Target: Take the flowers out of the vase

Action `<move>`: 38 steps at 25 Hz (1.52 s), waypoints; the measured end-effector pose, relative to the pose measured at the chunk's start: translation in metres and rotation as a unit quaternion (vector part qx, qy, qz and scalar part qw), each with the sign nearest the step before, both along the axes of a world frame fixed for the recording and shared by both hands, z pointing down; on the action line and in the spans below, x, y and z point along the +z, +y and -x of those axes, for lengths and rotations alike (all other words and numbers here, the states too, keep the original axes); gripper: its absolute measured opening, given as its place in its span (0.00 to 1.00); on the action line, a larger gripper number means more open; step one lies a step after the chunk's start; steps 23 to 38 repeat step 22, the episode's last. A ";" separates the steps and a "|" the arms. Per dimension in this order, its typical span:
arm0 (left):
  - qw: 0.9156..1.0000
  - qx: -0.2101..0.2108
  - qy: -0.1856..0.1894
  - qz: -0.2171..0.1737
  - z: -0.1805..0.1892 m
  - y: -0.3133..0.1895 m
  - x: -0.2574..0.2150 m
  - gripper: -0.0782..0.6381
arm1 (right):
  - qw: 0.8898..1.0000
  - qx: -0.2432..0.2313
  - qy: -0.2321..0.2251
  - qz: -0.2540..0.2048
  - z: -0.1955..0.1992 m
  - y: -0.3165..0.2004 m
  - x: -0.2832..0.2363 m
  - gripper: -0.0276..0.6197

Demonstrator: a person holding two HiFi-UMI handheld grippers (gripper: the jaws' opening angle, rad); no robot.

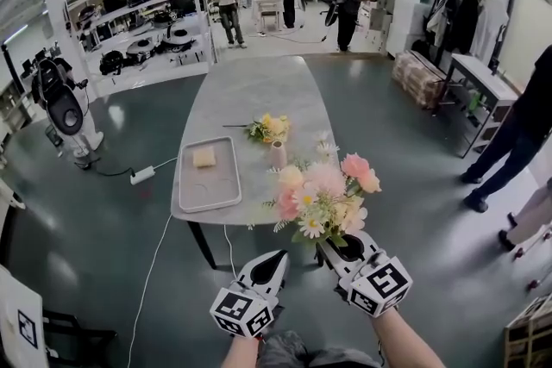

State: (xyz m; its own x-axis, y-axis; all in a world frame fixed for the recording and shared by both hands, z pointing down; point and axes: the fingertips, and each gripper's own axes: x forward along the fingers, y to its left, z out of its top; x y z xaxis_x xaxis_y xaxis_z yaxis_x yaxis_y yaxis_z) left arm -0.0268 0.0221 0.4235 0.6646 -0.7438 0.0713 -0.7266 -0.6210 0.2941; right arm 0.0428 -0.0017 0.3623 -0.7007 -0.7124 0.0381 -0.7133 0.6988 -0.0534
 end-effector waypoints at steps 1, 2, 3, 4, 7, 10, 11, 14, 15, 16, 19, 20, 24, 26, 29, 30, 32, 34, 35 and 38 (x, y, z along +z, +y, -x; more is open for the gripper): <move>1.000 0.000 0.000 0.000 0.001 0.000 0.000 0.13 | 1.000 0.000 -0.001 0.000 0.000 0.000 0.000 0.14; 1.000 -0.001 0.000 0.001 0.002 0.000 0.000 0.13 | 1.000 0.000 -0.001 0.001 0.001 0.000 0.000 0.14; 1.000 -0.002 0.000 0.001 0.002 0.000 -0.001 0.13 | 1.000 0.000 -0.001 0.002 0.002 0.000 -0.001 0.14; 1.000 -0.003 0.000 0.002 0.003 0.000 -0.001 0.13 | 1.000 -0.001 0.000 0.003 0.002 0.001 -0.001 0.14; 1.000 -0.004 0.001 0.001 0.002 0.000 -0.001 0.13 | 1.000 -0.002 0.001 0.006 0.000 0.001 0.001 0.14; 1.000 -0.005 0.000 0.000 0.002 -0.001 0.001 0.13 | 1.000 0.000 -0.004 0.008 -0.001 -0.001 0.004 0.14; 1.000 -0.005 0.000 0.000 0.003 -0.001 0.001 0.13 | 1.000 0.000 -0.005 0.008 0.000 -0.001 0.004 0.14; 1.000 -0.007 0.002 0.001 0.005 0.001 0.001 0.13 | 1.000 -0.002 -0.007 0.007 0.001 -0.001 0.002 0.14; 1.000 -0.008 0.003 0.001 0.005 0.001 0.001 0.13 | 1.000 -0.002 -0.007 0.006 0.002 0.000 0.001 0.14; 1.000 -0.008 0.003 0.001 0.005 0.001 0.001 0.13 | 1.000 -0.002 -0.007 0.006 0.002 0.000 0.001 0.14; 1.000 -0.007 0.004 0.000 0.005 0.001 0.000 0.13 | 1.000 -0.001 -0.006 0.006 0.001 0.000 0.001 0.14; 1.000 -0.007 0.004 0.000 0.005 0.002 0.000 0.13 | 1.000 0.000 -0.006 0.006 0.001 0.000 0.001 0.14; 1.000 -0.007 0.004 0.000 0.005 0.003 0.000 0.13 | 1.000 0.000 -0.006 0.007 0.002 0.001 0.001 0.14; 1.000 -0.007 0.004 0.000 0.005 0.003 0.000 0.13 | 1.000 0.000 -0.006 0.007 0.002 0.001 0.001 0.14; 1.000 -0.007 0.004 0.000 0.005 0.003 0.000 0.13 | 1.000 0.000 -0.006 0.007 0.002 0.001 0.001 0.14; 1.000 -0.007 0.004 0.000 0.005 0.003 0.000 0.13 | 1.000 0.000 -0.006 0.007 0.002 0.001 0.001 0.14; 1.000 -0.007 0.004 0.000 0.005 0.003 0.000 0.13 | 1.000 0.000 -0.006 0.007 0.002 0.001 0.001 0.14; 1.000 -0.007 0.004 0.000 0.005 0.003 0.000 0.13 | 1.000 0.000 -0.006 0.007 0.002 0.001 0.001 0.14; 1.000 -0.007 0.004 0.000 0.005 0.003 0.000 0.13 | 1.000 0.000 -0.006 0.007 0.002 0.001 0.001 0.14; 1.000 -0.007 0.004 0.000 0.005 0.003 0.000 0.13 | 1.000 0.000 -0.006 0.007 0.002 0.001 0.001 0.14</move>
